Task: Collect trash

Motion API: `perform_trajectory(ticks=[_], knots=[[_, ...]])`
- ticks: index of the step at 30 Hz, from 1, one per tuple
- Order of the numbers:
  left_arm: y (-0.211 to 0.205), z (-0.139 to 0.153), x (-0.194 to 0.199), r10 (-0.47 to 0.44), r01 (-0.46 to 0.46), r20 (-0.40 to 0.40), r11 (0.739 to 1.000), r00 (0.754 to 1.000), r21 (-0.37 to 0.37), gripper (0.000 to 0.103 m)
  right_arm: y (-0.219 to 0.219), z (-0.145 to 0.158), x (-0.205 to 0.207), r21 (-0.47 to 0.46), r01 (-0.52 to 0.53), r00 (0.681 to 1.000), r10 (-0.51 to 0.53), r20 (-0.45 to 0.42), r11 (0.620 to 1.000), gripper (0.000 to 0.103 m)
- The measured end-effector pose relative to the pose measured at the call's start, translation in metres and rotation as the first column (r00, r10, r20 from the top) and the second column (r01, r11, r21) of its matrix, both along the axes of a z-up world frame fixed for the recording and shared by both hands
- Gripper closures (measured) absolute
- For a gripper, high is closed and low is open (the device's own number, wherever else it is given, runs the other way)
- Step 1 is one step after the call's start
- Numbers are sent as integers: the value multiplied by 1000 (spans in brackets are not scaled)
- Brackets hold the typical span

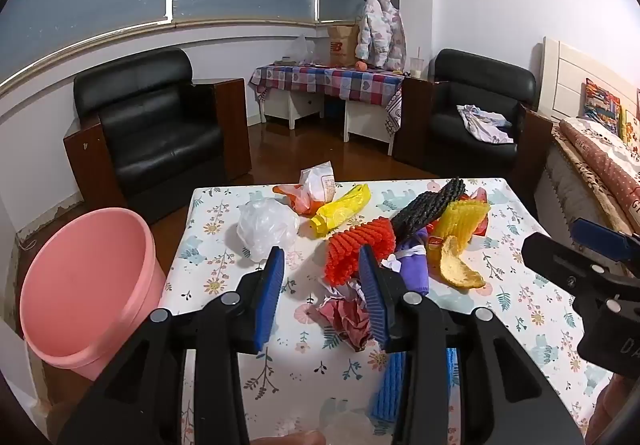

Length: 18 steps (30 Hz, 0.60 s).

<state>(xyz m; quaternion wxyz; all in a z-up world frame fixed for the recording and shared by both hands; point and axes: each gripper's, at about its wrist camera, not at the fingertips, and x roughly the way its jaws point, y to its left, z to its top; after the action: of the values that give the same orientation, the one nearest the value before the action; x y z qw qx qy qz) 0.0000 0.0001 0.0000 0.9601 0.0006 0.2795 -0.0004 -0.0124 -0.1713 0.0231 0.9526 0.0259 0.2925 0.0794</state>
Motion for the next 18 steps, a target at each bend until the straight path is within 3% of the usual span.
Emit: perform_trajectory(ticks=[17, 18], knots=[[1, 2, -2, -8, 8, -7, 1000, 1000, -11, 64, 0, 0, 1, -2, 2, 1000, -2, -1, 1000, 22], [1, 3, -2, -27, 27, -7, 999, 1000, -36, 64, 0, 0, 0, -2, 1, 1000, -1, -1, 1000, 22]])
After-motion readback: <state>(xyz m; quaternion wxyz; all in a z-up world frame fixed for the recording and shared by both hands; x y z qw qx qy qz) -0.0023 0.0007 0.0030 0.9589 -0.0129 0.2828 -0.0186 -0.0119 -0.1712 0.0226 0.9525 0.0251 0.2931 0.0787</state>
